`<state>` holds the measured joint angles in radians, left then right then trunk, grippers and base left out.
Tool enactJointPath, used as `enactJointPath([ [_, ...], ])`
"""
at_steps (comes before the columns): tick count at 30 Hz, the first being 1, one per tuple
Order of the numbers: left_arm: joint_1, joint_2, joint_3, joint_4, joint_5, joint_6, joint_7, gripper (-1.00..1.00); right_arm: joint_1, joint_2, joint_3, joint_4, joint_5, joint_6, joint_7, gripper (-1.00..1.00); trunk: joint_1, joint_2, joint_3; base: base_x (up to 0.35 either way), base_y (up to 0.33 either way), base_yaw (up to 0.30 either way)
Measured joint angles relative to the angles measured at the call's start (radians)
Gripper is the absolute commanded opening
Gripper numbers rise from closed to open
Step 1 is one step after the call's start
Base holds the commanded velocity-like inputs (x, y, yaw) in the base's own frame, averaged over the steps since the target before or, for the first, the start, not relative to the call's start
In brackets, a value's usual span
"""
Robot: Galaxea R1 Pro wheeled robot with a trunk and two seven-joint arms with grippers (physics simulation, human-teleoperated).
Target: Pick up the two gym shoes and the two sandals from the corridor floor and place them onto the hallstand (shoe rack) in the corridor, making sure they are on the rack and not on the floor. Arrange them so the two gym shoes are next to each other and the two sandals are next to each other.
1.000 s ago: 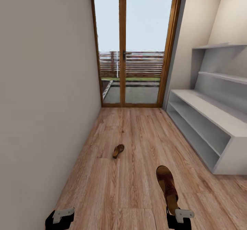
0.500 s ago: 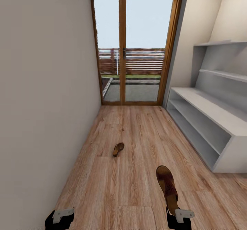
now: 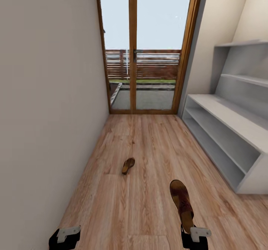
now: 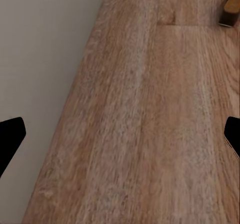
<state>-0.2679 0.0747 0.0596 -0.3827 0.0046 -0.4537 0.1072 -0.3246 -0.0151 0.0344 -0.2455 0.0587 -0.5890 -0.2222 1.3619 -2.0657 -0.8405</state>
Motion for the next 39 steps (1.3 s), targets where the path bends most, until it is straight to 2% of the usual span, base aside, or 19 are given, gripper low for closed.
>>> enactJointPath([
  [26, 0.0, 0.001, 0.0, 0.0, 0.0, 0.001, 0.0, 1.0, 0.0, 0.003, 0.001, 0.001, -0.002, 0.001, 0.0, -1.0, 0.0, 0.0, -0.001, 0.338, 0.0, 0.0],
  [39, 0.0, 0.001, 0.0, 0.0, 0.0, 0.001, 0.0, 1.0, 0.0, 0.004, 0.0, -0.001, -0.002, 0.001, -0.001, -1.0, 0.0, 0.0, -0.017, 0.339, 0.0, 0.0],
])
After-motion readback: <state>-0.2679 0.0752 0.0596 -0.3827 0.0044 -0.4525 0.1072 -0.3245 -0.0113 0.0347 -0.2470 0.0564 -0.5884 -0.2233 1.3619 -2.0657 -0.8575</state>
